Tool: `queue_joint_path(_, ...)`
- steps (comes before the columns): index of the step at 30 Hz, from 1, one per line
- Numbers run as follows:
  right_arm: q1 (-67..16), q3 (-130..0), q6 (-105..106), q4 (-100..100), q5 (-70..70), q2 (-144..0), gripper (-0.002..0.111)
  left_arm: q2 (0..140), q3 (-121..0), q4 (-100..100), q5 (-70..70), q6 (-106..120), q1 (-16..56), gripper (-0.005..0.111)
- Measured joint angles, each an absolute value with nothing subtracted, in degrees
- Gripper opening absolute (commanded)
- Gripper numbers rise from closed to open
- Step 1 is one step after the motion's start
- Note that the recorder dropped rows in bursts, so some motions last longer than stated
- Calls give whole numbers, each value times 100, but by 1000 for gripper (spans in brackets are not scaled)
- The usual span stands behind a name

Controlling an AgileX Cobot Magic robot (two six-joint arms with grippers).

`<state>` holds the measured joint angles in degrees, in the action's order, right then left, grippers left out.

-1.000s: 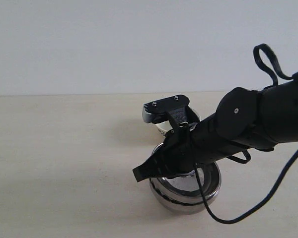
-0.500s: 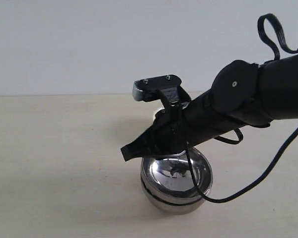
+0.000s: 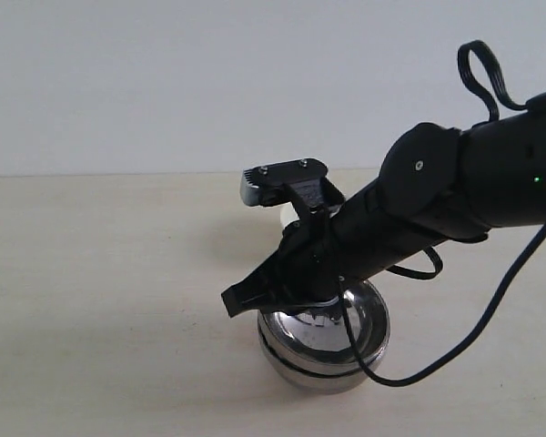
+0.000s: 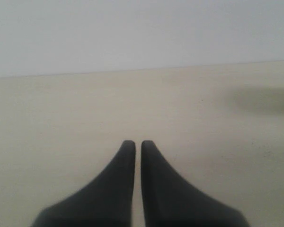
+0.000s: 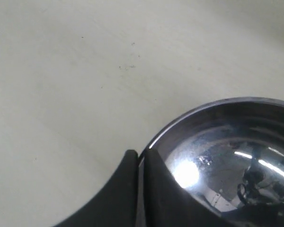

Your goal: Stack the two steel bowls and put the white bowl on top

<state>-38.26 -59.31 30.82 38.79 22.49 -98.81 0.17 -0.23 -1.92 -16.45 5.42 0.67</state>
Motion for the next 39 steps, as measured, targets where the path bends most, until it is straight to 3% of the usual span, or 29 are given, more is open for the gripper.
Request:
queue_joint_path(12,-3826,-5931,3058,3888,2351,-10264,0,17,-23,-192,-1645,542,67,4)
queue_joint_path(24,-3826,-5931,3031,3738,2336,-9724,0,17,-23,-192,-1645,542,67,4)
queue_joint_path(39,-3826,-5931,54,481,2924,-9724,0,17,-23,-192,-1645,542,67,4)
